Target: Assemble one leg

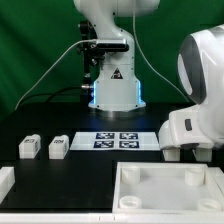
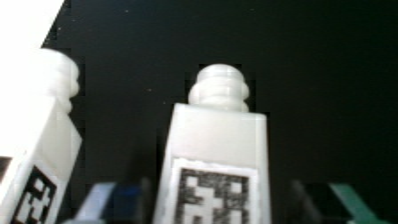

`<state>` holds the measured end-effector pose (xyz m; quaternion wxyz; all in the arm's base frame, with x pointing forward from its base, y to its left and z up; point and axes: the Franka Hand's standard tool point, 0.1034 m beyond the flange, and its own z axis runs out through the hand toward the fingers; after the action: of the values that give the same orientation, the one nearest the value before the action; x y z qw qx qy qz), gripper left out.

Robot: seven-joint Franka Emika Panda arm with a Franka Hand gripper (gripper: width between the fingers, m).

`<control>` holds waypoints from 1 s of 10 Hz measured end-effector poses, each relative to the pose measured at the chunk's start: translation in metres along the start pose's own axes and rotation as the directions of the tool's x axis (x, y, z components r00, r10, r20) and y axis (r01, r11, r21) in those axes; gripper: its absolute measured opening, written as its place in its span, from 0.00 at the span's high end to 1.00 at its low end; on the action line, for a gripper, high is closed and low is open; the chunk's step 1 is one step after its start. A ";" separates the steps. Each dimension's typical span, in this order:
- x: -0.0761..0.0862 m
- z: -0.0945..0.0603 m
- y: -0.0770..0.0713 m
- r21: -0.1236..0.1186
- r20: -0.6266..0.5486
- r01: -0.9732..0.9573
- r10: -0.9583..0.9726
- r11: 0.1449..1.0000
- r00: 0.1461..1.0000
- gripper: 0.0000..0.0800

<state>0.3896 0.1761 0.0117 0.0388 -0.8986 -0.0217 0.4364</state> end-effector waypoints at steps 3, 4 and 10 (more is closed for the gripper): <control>0.000 0.000 0.000 0.000 0.000 0.000 0.000 1.000 1.000 0.64; 0.000 0.000 0.000 0.000 0.000 0.000 0.000 1.000 1.000 0.64; -0.018 -0.055 0.014 0.009 -0.041 0.073 -0.072 0.997 0.997 0.64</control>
Offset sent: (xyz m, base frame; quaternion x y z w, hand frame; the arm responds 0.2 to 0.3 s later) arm 0.0000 0.0000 0.0000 0.0000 0.0000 0.0000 1.0000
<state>0.4217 0.1578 0.0588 0.0596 -0.9057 -0.0512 0.4166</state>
